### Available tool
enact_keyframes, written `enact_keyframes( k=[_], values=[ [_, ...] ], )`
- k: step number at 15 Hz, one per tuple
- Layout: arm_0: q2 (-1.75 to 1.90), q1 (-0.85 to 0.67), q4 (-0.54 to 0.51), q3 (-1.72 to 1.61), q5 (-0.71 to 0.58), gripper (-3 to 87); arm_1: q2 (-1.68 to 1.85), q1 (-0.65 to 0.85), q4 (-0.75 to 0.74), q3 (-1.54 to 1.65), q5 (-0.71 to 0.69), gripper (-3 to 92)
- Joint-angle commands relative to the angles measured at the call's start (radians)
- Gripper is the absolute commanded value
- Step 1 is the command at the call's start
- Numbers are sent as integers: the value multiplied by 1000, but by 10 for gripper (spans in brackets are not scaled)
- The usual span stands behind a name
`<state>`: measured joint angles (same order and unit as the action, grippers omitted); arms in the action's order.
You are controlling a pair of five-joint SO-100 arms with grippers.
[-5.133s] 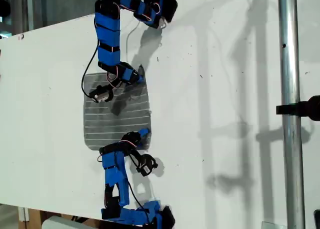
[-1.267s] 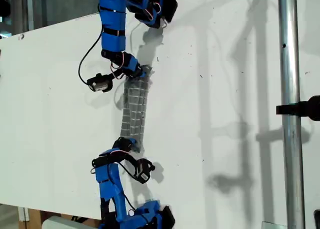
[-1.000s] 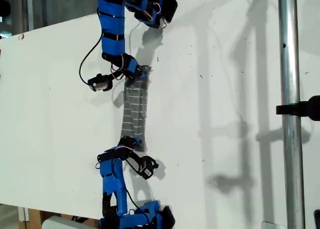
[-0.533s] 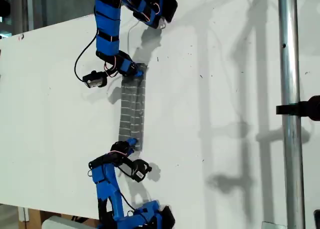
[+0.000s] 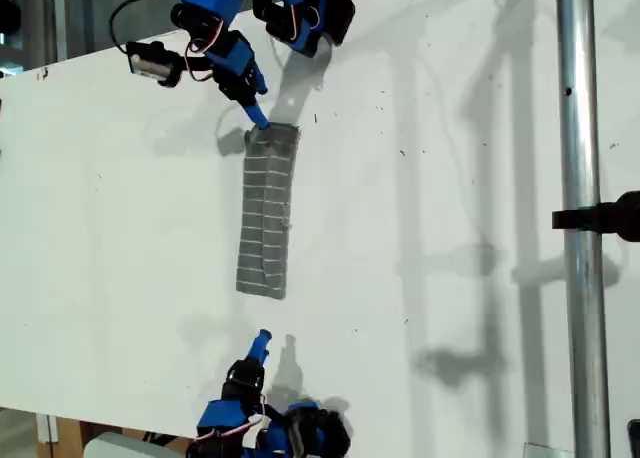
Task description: Grasp corners of a towel and fold twice.
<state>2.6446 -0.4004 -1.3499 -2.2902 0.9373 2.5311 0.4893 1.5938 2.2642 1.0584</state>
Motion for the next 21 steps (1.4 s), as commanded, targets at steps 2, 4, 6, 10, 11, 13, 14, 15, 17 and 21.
enact_keyframes(
  k=[2,4,6,10,11,13,14,15,17,21],
  values=[
    [664,218,98,-319,132,17,268,-121,-32,245,282,309],
    [836,290,140,-506,256,-25,296,-147,-46,265,319,316],
    [833,368,201,-678,336,-26,239,-86,-63,264,299,327],
    [833,416,199,-825,353,-26,-115,44,-362,337,175,357],
    [833,419,155,-830,359,-26,-156,77,-408,351,147,363],
    [833,431,109,-830,376,-26,-138,127,-469,371,72,373],
    [833,431,104,-830,388,-26,-144,158,-505,371,43,371],
    [833,428,103,-831,390,-26,-186,173,-552,359,29,370],
    [833,423,103,-831,390,-26,-365,166,-650,285,25,356],
    [833,417,103,-831,393,-26,-624,28,-888,167,201,341]
  ],
)
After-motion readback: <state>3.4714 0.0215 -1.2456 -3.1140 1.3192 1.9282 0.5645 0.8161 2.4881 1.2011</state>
